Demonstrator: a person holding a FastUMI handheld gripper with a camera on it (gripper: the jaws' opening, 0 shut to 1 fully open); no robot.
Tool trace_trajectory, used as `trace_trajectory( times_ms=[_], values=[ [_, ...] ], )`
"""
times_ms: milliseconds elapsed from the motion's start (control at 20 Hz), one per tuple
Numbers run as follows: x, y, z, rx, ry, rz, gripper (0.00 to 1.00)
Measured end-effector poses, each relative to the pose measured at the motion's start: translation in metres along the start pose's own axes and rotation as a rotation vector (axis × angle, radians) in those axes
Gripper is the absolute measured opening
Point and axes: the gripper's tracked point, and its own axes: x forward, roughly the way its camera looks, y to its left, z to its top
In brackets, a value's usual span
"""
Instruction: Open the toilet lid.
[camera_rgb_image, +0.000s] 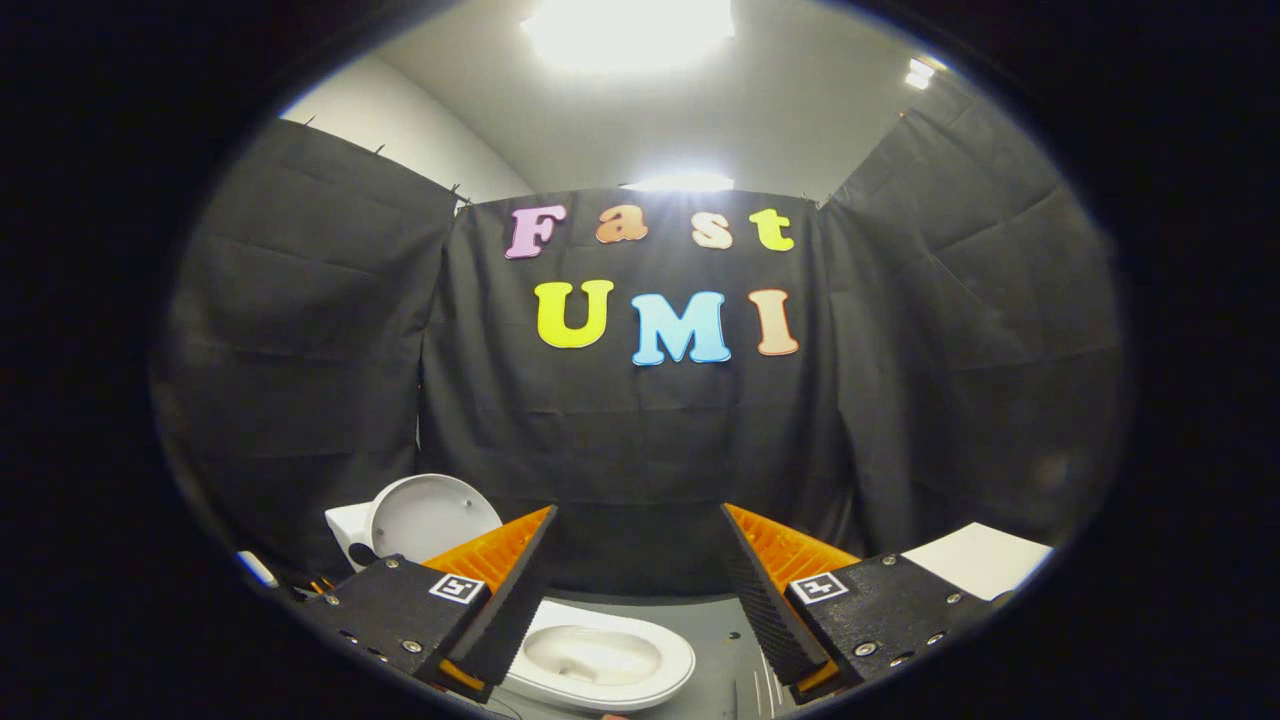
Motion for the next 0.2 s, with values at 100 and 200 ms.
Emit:
trace_trajectory(
  times_ms=[100,200],
  values=[
    [-0.003,-0.004,-0.002,-0.02,0.0,-0.002,0.95],
    [-0.007,-0.016,-0.007,-0.054,0.004,-0.027,0.95]
  ],
)
